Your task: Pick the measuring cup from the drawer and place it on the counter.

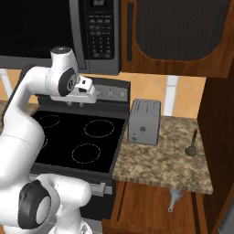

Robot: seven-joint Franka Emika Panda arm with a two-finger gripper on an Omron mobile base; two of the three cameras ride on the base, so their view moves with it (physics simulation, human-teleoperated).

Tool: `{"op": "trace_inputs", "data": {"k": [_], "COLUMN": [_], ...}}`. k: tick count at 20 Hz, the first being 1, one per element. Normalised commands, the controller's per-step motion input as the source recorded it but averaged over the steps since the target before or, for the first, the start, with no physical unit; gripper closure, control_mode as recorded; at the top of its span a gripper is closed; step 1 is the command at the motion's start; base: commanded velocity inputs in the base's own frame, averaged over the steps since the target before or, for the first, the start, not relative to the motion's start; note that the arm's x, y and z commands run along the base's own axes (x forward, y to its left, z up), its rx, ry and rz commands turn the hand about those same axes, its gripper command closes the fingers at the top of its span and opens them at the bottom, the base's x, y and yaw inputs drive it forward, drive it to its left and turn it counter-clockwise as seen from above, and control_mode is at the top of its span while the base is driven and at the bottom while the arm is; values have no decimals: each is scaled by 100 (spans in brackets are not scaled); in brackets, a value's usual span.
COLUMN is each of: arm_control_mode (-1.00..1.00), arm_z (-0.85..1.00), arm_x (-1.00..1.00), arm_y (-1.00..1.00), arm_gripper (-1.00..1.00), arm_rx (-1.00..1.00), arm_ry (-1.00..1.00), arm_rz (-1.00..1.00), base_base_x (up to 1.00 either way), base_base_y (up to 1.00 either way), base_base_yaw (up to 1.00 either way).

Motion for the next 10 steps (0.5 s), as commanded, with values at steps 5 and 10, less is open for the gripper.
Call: {"op": "trace_inputs", "data": {"k": [5, 10], "arm_control_mode": [-100, -100], "arm_z": [-8, -26], "arm_x": [-55, -63], "arm_y": [-40, -71], "arm_gripper": [-100, -100], "arm_rx": [3, 3], "arm_ry": [0, 3], "arm_rz": [-10, -26], "base_base_x": [0, 0], "base_base_y": [0, 0], "base_base_yaw": [0, 0]}}
